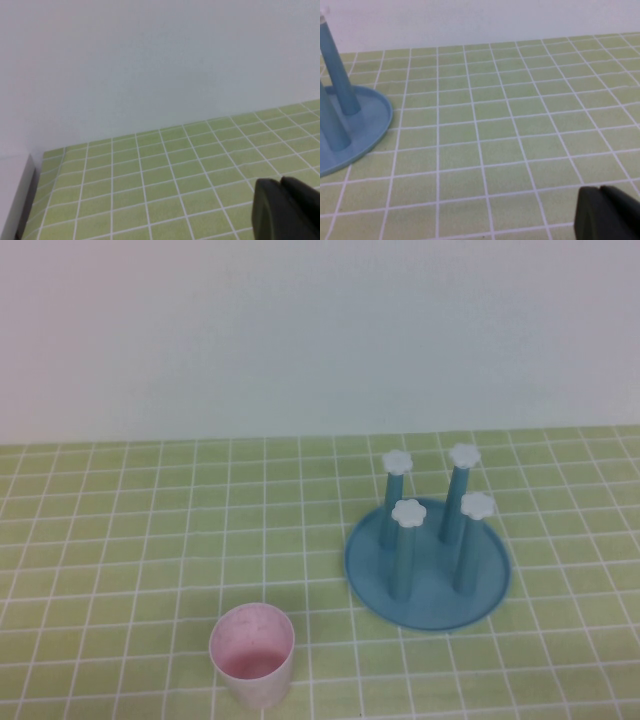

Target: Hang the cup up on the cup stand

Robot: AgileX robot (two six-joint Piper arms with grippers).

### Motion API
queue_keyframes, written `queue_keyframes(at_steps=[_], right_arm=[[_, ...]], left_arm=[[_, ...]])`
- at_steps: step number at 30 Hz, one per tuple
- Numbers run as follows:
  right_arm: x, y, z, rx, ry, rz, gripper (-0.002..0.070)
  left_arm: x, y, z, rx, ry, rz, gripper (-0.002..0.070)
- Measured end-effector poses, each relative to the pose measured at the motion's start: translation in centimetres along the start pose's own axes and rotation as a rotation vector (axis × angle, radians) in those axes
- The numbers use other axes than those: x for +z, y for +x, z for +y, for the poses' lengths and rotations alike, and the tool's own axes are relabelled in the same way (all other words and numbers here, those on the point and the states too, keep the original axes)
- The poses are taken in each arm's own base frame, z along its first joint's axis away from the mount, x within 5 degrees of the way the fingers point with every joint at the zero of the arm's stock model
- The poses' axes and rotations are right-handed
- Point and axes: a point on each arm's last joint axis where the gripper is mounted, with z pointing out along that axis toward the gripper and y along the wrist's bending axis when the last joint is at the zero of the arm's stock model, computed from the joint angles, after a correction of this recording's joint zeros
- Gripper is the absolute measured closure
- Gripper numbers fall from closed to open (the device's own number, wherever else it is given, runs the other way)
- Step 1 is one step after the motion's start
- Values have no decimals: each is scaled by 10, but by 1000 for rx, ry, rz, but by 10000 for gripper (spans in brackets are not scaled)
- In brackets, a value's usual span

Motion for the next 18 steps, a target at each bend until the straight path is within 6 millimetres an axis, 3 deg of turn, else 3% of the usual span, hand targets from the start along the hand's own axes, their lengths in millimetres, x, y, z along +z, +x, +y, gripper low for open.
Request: queue_keyframes(at_steps=[18], right_arm=[[0,0,1,-40,-29,3,678]], left_arm=[[0,1,0,0,5,14,675]])
